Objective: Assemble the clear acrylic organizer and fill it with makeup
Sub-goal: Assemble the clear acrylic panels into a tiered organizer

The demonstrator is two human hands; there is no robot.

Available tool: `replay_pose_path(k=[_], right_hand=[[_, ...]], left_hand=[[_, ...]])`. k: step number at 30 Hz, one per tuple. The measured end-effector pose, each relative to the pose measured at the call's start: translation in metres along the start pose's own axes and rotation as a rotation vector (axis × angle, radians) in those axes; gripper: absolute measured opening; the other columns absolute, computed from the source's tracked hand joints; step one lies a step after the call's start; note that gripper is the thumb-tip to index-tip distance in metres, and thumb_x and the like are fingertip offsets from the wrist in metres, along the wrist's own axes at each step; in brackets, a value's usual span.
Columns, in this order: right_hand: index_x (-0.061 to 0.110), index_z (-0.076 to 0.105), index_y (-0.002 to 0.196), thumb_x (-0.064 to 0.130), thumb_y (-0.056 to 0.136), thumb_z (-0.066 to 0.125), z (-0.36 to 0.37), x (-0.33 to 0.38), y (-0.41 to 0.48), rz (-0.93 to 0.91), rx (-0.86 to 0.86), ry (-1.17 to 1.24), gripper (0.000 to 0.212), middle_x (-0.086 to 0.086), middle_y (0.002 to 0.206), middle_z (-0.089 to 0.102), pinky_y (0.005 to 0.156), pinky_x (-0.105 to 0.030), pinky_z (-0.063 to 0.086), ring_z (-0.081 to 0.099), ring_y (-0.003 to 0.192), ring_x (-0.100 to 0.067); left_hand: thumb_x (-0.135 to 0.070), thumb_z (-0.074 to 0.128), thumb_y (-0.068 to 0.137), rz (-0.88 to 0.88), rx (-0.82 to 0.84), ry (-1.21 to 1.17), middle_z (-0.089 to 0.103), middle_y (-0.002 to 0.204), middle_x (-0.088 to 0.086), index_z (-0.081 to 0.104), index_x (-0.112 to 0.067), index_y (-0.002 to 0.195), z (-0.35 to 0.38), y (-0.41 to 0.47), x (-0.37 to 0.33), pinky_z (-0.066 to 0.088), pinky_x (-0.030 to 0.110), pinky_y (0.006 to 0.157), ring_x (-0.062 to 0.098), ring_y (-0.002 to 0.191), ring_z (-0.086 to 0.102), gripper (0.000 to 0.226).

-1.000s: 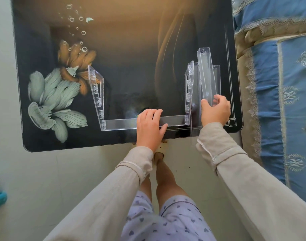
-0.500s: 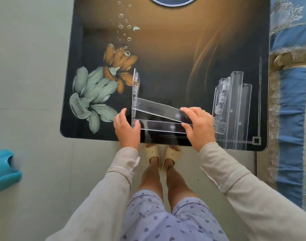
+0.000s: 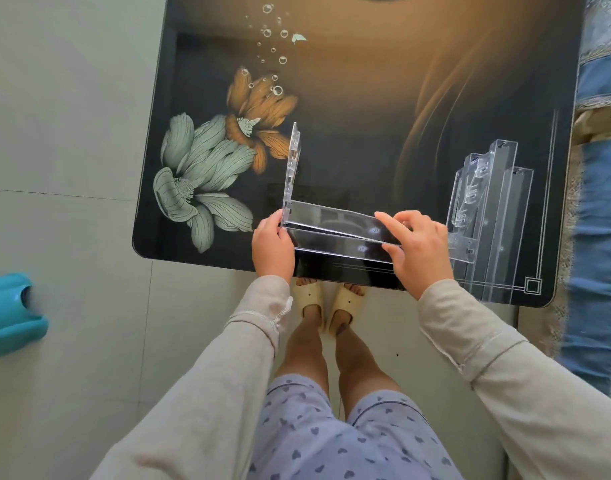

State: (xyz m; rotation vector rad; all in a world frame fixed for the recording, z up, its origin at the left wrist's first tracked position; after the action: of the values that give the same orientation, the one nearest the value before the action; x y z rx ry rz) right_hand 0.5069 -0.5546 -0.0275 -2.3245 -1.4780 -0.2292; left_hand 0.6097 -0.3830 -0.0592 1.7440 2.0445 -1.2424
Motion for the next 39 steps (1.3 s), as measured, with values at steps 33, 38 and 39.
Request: replay_pose_path(k=[33, 38, 39], right_hand=[[0.021, 0.049, 0.133, 0.011, 0.088, 0.058, 0.022, -0.008, 0.018, -0.011, 0.095, -0.017, 0.047, -0.01, 0.117, 0.057, 0.102, -0.036, 0.029, 0.05, 0.109, -0.028], [0.022, 0.043, 0.137, 0.014, 0.087, 0.058, 0.019, -0.009, 0.014, -0.038, 0.102, -0.049, 0.053, -0.007, 0.123, 0.054, 0.115, -0.041, 0.016, 0.046, 0.119, -0.025], [0.02, 0.043, 0.137, 0.014, 0.085, 0.06, 0.017, -0.008, 0.011, -0.042, 0.074, -0.037, 0.055, -0.008, 0.123, 0.054, 0.115, -0.043, 0.016, 0.046, 0.121, -0.026]], left_hand=[[-0.023, 0.032, 0.098, -0.051, -0.003, 0.245, 0.055, 0.11, 0.017, 0.054, 0.0, 0.109, 0.011, 0.018, -0.015, 0.037, 0.03, 0.074, 0.019, 0.085, 0.048, 0.033], [-0.025, 0.037, 0.096, -0.017, -0.022, 0.234, 0.056, 0.112, 0.016, 0.051, -0.004, 0.114, 0.008, 0.015, -0.015, 0.037, 0.032, 0.075, 0.026, 0.096, 0.053, 0.03], [-0.027, 0.041, 0.094, 0.031, -0.068, 0.25, 0.057, 0.114, 0.015, 0.049, -0.007, 0.119, 0.006, 0.012, -0.015, 0.039, 0.034, 0.079, 0.027, 0.101, 0.053, 0.033]])
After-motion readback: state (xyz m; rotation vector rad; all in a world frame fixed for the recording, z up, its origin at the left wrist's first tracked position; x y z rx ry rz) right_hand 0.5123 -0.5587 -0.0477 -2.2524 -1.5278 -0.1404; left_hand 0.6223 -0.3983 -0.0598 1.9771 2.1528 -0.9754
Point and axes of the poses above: each hand's wrist, its own y-axis towards the middle knuckle, its own z-axis out of the palm, x = y × z, the point moved 1 cm from there along y, towards the middle knuckle
